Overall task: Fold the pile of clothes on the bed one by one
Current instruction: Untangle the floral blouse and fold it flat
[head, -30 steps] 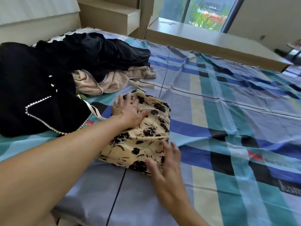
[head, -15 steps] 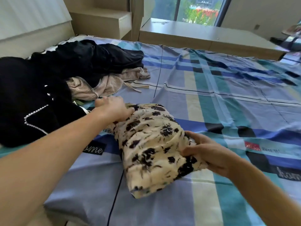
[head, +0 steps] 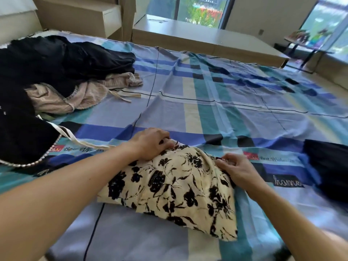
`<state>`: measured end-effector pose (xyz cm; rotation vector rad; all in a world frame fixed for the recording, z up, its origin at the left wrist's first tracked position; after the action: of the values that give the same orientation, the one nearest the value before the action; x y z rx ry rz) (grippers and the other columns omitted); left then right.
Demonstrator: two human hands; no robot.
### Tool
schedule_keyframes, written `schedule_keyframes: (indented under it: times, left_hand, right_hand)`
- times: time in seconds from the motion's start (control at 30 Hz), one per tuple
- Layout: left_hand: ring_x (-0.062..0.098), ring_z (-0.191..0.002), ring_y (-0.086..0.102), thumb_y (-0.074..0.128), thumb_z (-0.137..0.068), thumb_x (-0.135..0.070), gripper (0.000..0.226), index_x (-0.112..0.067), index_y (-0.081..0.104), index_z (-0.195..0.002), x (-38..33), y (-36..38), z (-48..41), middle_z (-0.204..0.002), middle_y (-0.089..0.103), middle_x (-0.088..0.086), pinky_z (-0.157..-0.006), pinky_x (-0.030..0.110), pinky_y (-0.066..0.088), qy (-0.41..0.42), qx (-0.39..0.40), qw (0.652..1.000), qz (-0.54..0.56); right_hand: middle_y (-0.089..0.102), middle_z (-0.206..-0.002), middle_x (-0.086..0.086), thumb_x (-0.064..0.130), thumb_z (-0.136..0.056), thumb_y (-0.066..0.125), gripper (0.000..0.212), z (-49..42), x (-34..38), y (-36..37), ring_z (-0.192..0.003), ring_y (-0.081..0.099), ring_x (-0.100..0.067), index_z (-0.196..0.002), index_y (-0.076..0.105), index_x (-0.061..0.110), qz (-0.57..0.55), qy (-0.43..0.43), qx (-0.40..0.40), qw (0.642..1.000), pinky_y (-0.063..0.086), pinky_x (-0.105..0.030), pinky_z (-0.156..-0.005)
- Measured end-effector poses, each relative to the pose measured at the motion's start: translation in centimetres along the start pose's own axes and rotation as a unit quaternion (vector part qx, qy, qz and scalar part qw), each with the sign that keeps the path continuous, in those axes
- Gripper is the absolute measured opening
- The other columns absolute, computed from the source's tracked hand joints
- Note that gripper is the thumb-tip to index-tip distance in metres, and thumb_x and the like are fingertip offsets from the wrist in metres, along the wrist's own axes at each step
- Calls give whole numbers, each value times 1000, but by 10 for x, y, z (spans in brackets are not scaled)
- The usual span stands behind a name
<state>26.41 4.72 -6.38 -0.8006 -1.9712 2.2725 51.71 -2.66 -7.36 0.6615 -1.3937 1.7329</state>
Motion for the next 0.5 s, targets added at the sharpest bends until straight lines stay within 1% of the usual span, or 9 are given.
schedule_keyframes:
  times: [0.07,0.17,0.23,0.27,0.3,0.33,0.4,0.43,0.5]
  left_hand:
    - [19,-89,61,55,-97,-53,28,-28,60,-88,9,-3,-3,-91,65,-4,-78,40,52,0,-21,999,41]
    - [18,-78,61,61,-98,-40,27,-19,64,-81,18,-10,-5,-78,63,-5,-71,38,50,13,-74,995,72]
    - [17,-70,57,59,-99,-34,32,-20,59,-71,21,-17,-7,-68,58,-8,-66,35,43,31,-110,991,67]
    - [18,-67,54,58,-100,-32,36,-25,53,-65,23,-23,-8,-65,55,-9,-64,34,38,37,-127,989,63]
    - [20,-64,51,57,-101,-31,40,-29,47,-62,25,-29,-9,-63,52,-9,-63,33,34,40,-144,987,63]
    - [22,-63,50,55,-102,-30,42,-31,44,-61,28,-36,-11,-63,52,-6,-63,33,32,41,-160,984,66]
    - [26,-64,51,53,-103,-31,42,-29,44,-61,37,-46,-11,-64,53,-3,-63,34,32,30,-170,983,63]
    - [27,-66,52,51,-103,-32,43,-29,43,-61,40,-48,-12,-65,53,-3,-64,35,33,23,-167,984,52]
    - [29,-74,55,47,-104,-36,41,-31,43,-64,53,-46,-13,-72,55,-1,-67,37,37,-17,-144,989,18]
  right_hand:
    - [74,-80,-11,22,-96,64,19,2,1,-4,-68,67,-15,-86,72,7,6,-8,-11,1000,53,-23,-62]
    - [74,-82,-14,24,-99,61,25,2,1,-10,-73,68,-28,-84,74,7,16,-14,-26,999,56,-41,-73]
    - [74,-84,-17,26,-99,61,27,1,0,-14,-79,69,-36,-86,75,7,21,-9,-38,999,56,-48,-80]
    - [74,-86,-19,26,-99,60,28,0,-1,-16,-76,68,-37,-86,75,5,21,-5,-42,999,56,-49,-79]
    - [73,-86,-22,25,-99,61,28,-1,-3,-18,-71,66,-33,-87,75,4,15,1,-44,999,56,-47,-74]
    - [73,-82,-21,23,-99,61,27,-2,-5,-20,-66,65,-26,-87,75,4,5,12,-46,999,56,-41,-67]
    - [69,-66,-12,20,-99,61,23,-2,-13,-23,-54,63,-15,-85,73,6,-16,47,-46,998,56,-31,-56]
    - [67,-64,-9,18,-100,60,24,-1,-17,-26,-51,62,-13,-83,72,6,-23,59,-47,997,56,-30,-53]
    - [69,-69,-13,14,-103,54,28,-1,-23,-32,-54,65,-18,-81,68,4,-39,76,-54,995,56,-31,-55]
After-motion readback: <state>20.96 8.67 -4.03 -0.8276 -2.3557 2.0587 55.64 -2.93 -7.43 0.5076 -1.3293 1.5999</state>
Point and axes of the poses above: each hand's wrist, its own z-axis away from the middle knuckle, its own y-axis out of the palm, x = y × z, the point moved 9 cm from there along -z, towards the middle knuckle
